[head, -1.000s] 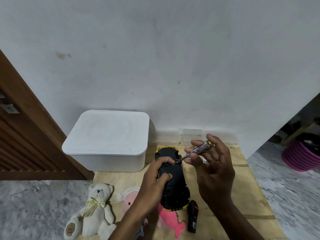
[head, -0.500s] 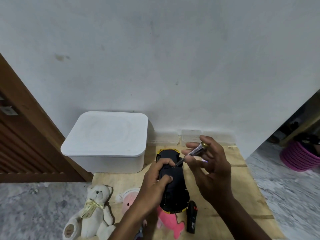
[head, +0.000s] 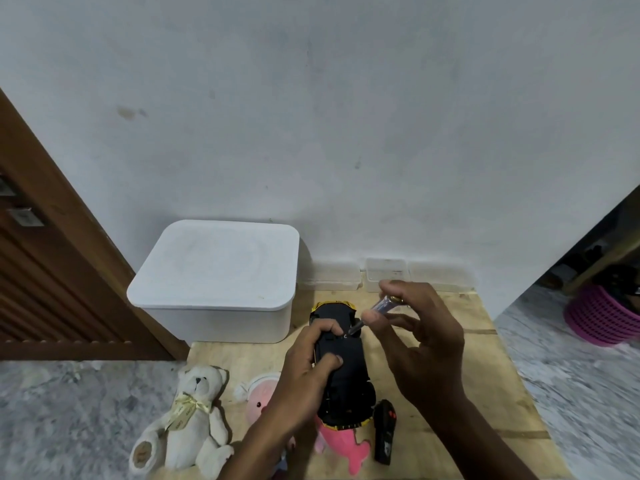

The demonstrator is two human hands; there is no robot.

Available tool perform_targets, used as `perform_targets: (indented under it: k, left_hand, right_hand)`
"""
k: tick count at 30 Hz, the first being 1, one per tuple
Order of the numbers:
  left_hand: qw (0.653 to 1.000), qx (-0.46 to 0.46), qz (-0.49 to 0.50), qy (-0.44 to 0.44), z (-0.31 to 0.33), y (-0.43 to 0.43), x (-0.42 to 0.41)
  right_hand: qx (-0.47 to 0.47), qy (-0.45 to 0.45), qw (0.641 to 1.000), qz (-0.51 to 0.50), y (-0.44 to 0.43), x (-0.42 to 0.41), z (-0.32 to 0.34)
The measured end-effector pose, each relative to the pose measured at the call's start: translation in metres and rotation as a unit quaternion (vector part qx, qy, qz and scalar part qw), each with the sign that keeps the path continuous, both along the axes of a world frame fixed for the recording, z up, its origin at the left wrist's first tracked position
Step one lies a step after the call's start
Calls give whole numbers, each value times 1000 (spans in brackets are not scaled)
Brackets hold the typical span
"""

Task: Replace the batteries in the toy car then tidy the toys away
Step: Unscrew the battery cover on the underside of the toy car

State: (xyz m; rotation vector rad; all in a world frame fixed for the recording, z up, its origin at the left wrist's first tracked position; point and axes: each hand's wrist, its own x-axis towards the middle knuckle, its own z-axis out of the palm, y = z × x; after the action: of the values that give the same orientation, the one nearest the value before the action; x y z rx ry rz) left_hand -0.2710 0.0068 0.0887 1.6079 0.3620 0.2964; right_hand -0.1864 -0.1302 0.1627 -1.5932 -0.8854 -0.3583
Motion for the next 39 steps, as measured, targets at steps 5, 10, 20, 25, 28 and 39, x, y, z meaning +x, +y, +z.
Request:
perform_targets:
  k: [5,10,20,25,28,39]
  left_hand:
    - [1000,-1,-6,-5,0,-1,0]
    - [1000,-6,-10,-7,0,2,-3]
    - [1000,-2,-15,-15,3,2,-4]
    - [1000,-14,-8,-12,2,4,-3]
    - [1000,-23,-2,-15,2,5,-1]
    - [1000,-23,-2,-11,3,9,1]
  right_hand:
    - [-9,7,1000,7,1,-2,-1]
    - [-5,17,1000,1,0,-1,0]
    - [-11,-17,1000,-2,3,-2,-4]
    - [-10,-17,999,-27,3,0,-1]
    - [-3,-20,999,-24,4,2,-3]
    - [-3,19,1000,17,11,2,-6]
